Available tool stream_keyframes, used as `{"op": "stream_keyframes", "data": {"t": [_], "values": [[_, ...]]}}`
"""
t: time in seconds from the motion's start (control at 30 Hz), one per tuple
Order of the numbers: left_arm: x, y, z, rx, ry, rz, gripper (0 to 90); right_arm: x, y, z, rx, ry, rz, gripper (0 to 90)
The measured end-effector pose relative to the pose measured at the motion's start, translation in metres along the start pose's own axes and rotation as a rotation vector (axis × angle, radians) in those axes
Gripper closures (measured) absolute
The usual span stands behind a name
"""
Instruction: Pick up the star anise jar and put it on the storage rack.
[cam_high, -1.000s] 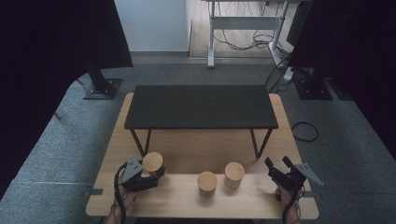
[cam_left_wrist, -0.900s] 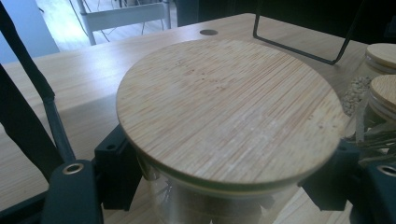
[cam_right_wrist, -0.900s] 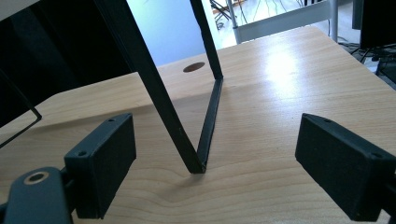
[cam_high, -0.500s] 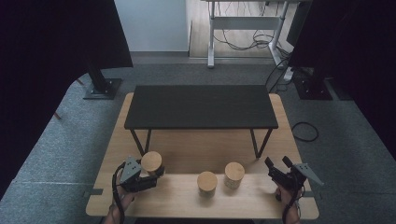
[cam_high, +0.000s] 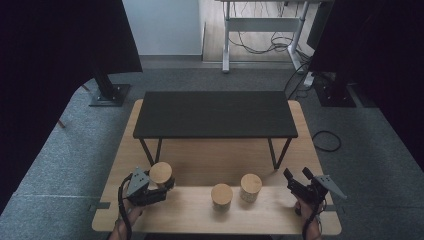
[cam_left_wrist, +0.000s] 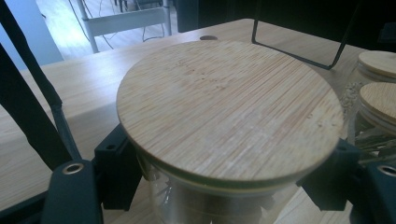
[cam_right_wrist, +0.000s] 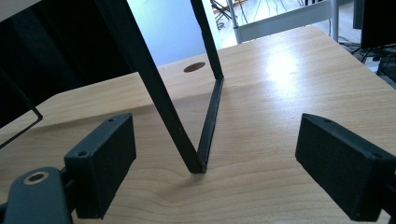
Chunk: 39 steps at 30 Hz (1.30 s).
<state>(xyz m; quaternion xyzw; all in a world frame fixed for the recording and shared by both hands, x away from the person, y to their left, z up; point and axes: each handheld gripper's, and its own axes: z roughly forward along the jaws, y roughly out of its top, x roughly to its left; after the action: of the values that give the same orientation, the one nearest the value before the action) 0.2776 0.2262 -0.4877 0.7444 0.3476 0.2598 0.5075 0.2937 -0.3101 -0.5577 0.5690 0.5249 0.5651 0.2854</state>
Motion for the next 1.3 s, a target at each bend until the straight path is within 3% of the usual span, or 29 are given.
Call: {"op": "stream_keyframes", "data": {"t": [0.4,1.3], "values": [[0.001,0.01,-0.007,-0.022,-0.001,0.008,25.2,0.001,0.0,-0.001,-0.007,-0.008,0.0,11.4],[-0.014,0.038,-0.014,-0.045,-0.009,0.073,25.2,-0.001,-0.001,-0.002,-0.013,0.001,0.018,11.2]]}}
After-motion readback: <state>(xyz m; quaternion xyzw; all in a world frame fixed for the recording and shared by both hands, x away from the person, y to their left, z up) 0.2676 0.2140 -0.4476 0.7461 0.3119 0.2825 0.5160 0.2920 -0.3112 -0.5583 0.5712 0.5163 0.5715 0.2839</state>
